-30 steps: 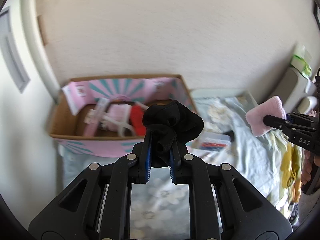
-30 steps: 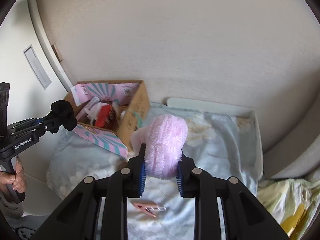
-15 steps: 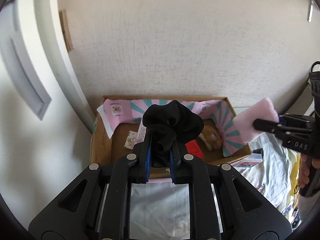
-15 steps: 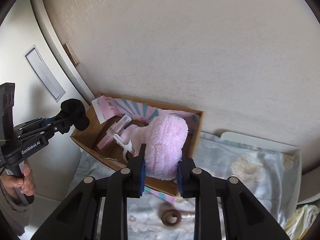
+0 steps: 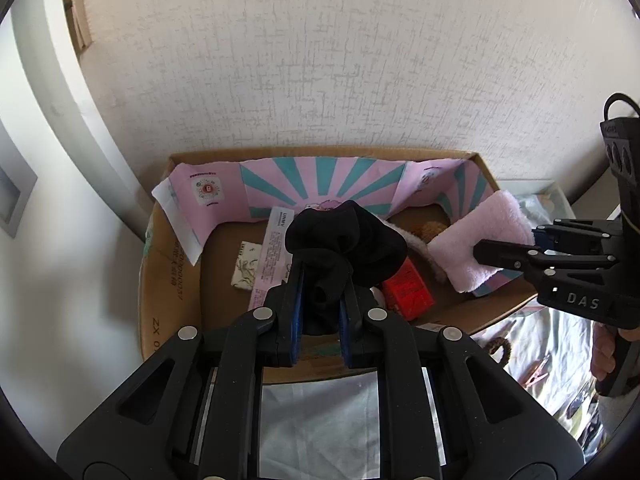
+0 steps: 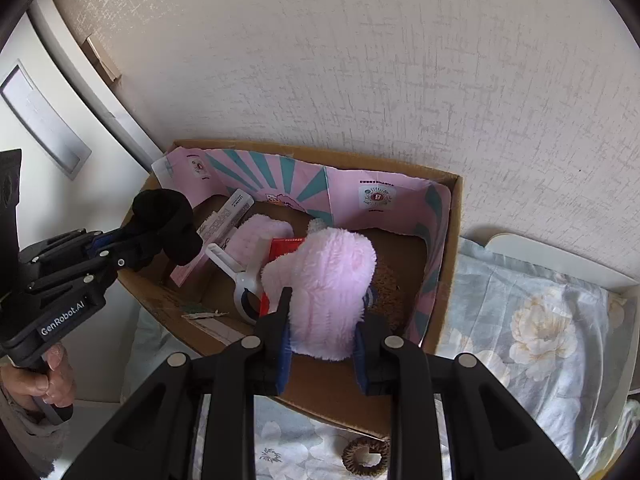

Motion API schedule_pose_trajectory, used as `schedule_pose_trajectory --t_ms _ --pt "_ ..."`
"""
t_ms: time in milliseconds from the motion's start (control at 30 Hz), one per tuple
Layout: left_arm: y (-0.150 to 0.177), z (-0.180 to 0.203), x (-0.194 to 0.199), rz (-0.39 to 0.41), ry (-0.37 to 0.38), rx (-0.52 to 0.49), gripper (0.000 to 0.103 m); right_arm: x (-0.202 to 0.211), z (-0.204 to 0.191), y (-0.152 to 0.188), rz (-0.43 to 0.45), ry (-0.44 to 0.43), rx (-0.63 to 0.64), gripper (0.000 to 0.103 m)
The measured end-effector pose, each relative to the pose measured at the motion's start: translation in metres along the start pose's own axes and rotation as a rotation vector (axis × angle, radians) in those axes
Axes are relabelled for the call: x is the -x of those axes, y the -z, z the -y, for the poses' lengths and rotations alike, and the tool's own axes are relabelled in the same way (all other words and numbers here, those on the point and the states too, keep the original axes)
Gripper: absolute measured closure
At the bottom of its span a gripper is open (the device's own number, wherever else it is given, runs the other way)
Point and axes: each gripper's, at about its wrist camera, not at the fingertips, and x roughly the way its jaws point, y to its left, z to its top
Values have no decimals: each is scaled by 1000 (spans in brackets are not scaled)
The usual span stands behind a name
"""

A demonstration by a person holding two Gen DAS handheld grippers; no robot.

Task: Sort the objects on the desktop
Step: 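Open both grippers to release the scrunchies inside, then move both grippers back over the remaining items on the bed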

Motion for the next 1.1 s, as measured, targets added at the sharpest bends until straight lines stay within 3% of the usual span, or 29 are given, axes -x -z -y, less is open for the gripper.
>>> schedule_pose_trajectory --t_ms 67,100,133,267,600,867,1000,1100 --pt "-4 -5 1 -7 -7 20 51 0 2 -2 7 -31 -19 66" --pt "-6 -8 3 -3 -14 36 17 1 3 -3 13 -34 -32 53" --pt "-8 -12 8 18 -19 53 5 4 5 -4 26 -25 -45 40" --pt "-10 -27 28 82 -33 114 4 20 14 -5 101 -22 -92 30" --pt "1 -49 33 33 -22 235 3 48 32 0 129 -3 -159 29" --pt "5 -29 56 66 -99 166 3 64 42 15 141 -10 -163 29" --pt "2 -15 83 125 -14 143 3 86 53 19 176 3 -152 29" --pt "-2 0 102 168 -20 100 3 105 62 23 214 19 -156 29"
